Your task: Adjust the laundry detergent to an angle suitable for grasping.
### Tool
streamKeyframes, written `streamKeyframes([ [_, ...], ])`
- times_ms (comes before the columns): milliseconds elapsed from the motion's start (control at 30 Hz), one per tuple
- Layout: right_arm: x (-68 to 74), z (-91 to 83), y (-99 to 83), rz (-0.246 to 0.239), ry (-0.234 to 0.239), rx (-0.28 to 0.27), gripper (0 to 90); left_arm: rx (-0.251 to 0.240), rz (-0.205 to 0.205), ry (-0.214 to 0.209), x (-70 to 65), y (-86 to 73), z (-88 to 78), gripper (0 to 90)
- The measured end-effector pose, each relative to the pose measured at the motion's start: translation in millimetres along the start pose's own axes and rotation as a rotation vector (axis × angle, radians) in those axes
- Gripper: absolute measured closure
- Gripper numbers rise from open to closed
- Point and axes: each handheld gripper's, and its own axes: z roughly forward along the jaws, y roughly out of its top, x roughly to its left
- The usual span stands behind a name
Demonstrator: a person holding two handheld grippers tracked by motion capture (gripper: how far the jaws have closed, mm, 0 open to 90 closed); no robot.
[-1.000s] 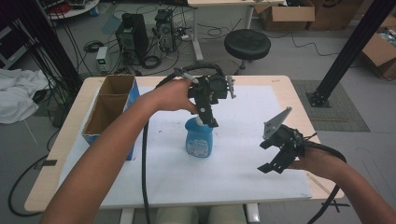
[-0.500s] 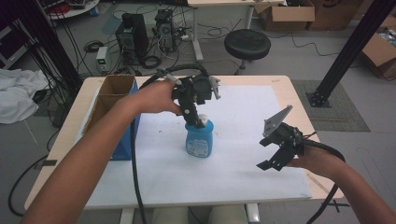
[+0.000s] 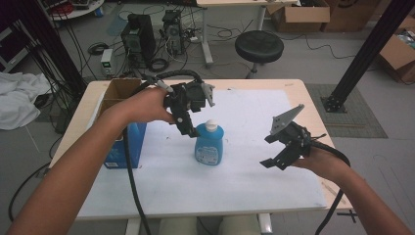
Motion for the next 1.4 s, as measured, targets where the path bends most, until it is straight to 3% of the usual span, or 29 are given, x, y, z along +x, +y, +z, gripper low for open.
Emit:
streamKeyframes([
  [600,-10.2,23.6,4.2,0.018,-0.011,-0.152,16.0,0.009,-0.027,-0.01,-2.5,-18.7,4.7,19.9],
  [900,-13.4,34.7,4.5,0.029,-0.026,-0.244,15.8,0.01,-0.028,-0.011,-2.2,-19.9,6.4,19.9],
  [1400,-13.1,54.3,5.1,0.037,-0.038,-0.347,15.5,0.02,-0.037,-0.01,-0.5,-23.8,9.8,19.9],
])
